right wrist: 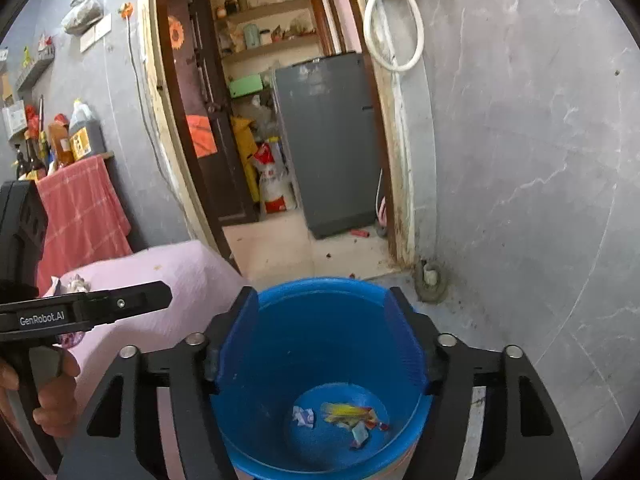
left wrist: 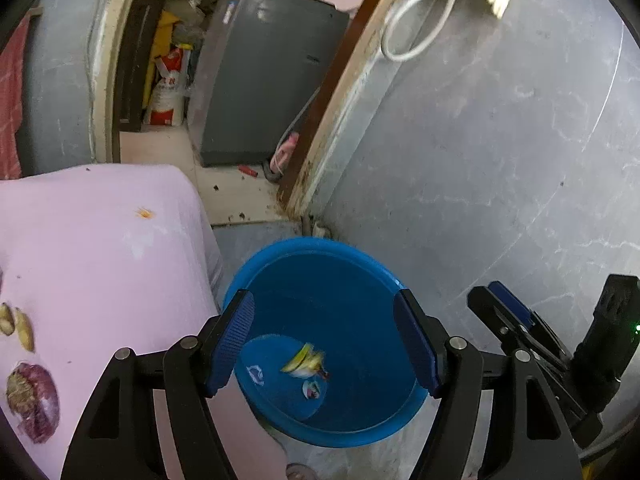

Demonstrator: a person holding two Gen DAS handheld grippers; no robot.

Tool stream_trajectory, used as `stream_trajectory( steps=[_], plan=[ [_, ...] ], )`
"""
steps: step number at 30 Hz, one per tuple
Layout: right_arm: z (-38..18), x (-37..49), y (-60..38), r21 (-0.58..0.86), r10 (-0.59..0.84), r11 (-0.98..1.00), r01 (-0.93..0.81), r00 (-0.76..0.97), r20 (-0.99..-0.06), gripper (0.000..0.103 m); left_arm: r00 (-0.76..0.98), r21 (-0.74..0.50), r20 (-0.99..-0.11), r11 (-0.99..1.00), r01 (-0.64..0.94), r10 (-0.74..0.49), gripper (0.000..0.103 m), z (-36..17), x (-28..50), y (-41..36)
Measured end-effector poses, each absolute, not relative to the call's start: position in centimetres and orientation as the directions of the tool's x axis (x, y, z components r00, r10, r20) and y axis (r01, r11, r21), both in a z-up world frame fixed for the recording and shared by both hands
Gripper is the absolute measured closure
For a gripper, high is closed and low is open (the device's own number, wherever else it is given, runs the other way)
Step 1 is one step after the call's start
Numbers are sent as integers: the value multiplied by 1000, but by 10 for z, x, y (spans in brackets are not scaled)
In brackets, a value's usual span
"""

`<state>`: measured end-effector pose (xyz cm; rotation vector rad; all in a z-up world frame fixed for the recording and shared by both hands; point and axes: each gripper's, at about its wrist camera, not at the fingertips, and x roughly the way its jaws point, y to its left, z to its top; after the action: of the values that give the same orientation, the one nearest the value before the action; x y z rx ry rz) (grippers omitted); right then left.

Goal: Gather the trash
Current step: 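Carry both wrappers over the blue bucket and open both tools, then move both open tools back over the table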

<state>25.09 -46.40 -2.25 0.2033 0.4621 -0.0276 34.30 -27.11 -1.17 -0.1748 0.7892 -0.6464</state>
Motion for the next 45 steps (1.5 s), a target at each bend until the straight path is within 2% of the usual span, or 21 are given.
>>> stream_trajectory(
  steps=[2,5,7,8,10,13,20,27,38,45],
  plan=[
    [-13,244,-462,180,6,981,75,911,-412,26,554,-373,-582,801,469,-596,28,-3,338,-263],
    [6,235,-454,158,-12,985,73,935,-356,20,618,-341,-537,818,463,-574,27,15,325,-251],
    [20,225,-446,142,-13,988,60,950,-312,14,654,-322,-512,830,455,-557,16,26,316,-241],
    [26,222,-442,136,-11,989,54,956,-294,11,678,-313,-494,838,446,-545,14,32,311,-234],
    [37,215,-434,125,-11,991,45,965,-260,0,723,-300,-449,851,432,-525,14,44,300,-220],
    [54,205,-418,116,5,993,19,979,-205,0,773,-273,-408,873,404,-486,2,59,284,-198],
    [77,186,-374,126,70,990,-55,991,-113,0,870,-214,-314,921,324,-379,2,80,240,-141],
    [82,174,-332,146,128,982,-117,989,-73,0,913,-170,-294,956,240,-281,2,80,207,-95],
    [69,164,-276,149,205,971,-188,973,-108,0,928,-187,-328,975,119,-177,2,59,164,-14],
    [43,161,-251,144,244,965,-219,952,-185,0,925,-187,-361,981,57,-122,2,38,151,17]
  ],
)
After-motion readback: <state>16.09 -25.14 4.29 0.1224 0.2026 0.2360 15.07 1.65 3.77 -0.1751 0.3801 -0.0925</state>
